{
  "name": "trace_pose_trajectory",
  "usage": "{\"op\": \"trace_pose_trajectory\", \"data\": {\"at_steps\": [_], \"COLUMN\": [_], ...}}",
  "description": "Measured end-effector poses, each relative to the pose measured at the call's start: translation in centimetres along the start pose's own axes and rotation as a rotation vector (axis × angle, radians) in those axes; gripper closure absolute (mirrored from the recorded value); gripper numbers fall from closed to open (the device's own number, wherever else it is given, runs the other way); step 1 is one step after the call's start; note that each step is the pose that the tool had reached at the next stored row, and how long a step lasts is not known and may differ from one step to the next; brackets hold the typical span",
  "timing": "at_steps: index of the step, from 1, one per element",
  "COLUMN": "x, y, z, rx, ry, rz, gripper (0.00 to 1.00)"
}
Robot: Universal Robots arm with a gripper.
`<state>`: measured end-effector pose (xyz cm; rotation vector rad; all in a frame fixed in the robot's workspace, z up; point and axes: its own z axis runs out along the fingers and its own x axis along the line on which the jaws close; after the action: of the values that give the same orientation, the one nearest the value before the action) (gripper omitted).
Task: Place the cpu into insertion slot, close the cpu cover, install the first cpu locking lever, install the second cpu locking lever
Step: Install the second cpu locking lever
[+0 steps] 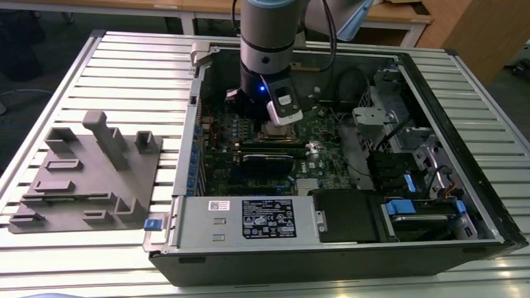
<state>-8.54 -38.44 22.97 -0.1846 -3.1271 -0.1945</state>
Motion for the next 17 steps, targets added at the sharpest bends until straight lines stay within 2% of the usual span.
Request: {"op": "trace_pose_trajectory", "data": {"at_steps": [9, 17], "x": [-0.40, -1.24], "y": [0.21, 0.63], "z": [0.02, 0.08], "rx": [0.0005, 0.0043], "ry": [-0.0001, -0.0005], "rz": [0.000, 0.000], "gripper": [0.89, 0.89]}}
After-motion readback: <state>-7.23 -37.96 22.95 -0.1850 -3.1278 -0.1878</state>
